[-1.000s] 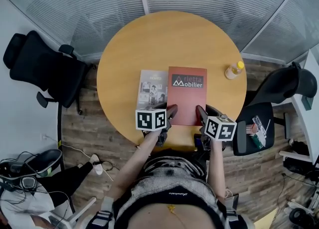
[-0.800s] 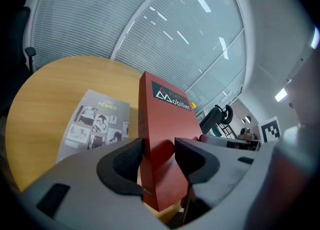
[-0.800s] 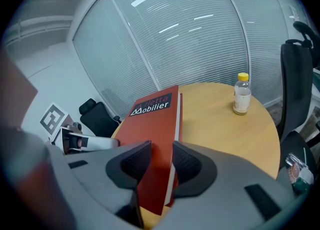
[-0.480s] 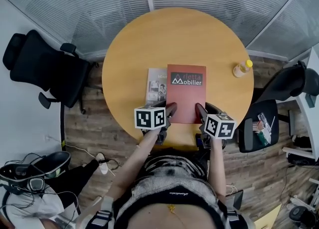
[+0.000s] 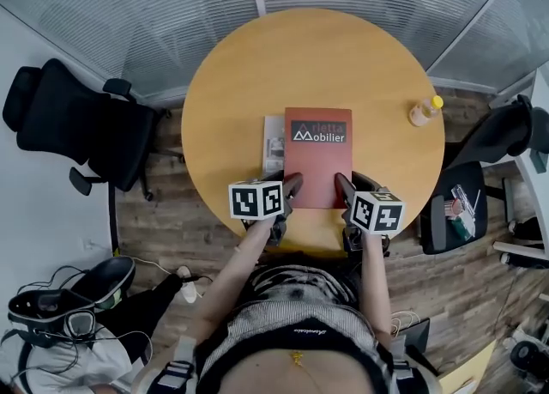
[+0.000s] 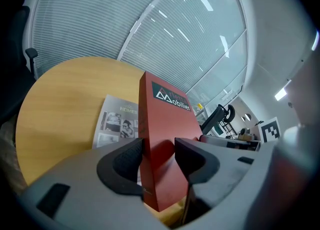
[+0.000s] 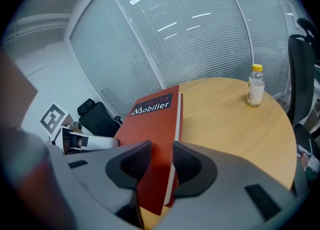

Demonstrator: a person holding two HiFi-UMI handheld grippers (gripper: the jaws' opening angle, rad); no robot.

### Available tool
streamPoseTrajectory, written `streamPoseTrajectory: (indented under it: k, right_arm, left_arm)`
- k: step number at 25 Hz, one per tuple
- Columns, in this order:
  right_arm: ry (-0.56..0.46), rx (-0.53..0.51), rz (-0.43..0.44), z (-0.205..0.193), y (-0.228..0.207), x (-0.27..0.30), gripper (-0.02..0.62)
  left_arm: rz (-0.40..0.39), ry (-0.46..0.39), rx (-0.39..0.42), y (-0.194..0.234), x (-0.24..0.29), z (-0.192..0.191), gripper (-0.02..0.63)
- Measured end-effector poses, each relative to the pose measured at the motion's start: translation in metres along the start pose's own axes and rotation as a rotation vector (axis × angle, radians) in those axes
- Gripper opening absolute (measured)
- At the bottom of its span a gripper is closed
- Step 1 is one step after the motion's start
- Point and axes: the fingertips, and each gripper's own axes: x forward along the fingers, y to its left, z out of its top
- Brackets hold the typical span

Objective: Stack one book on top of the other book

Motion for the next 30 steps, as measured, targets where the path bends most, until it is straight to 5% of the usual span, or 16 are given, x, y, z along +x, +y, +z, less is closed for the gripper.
streamPoseTrajectory:
  k: [16,30]
  right_arm:
    - [0.027,-0.012,0.006,-0.012,0.058,0.036,0.141]
    - [0.054,-0.004,0.006,-0.02,0.06,0.063,0.141]
  left_arm:
    - [0.01,0.003,-0.027,0.058,-0.038,0.001,0.202]
    - [0.019,0.028,-0.043,0.085,-0.027,-0.001,0.202]
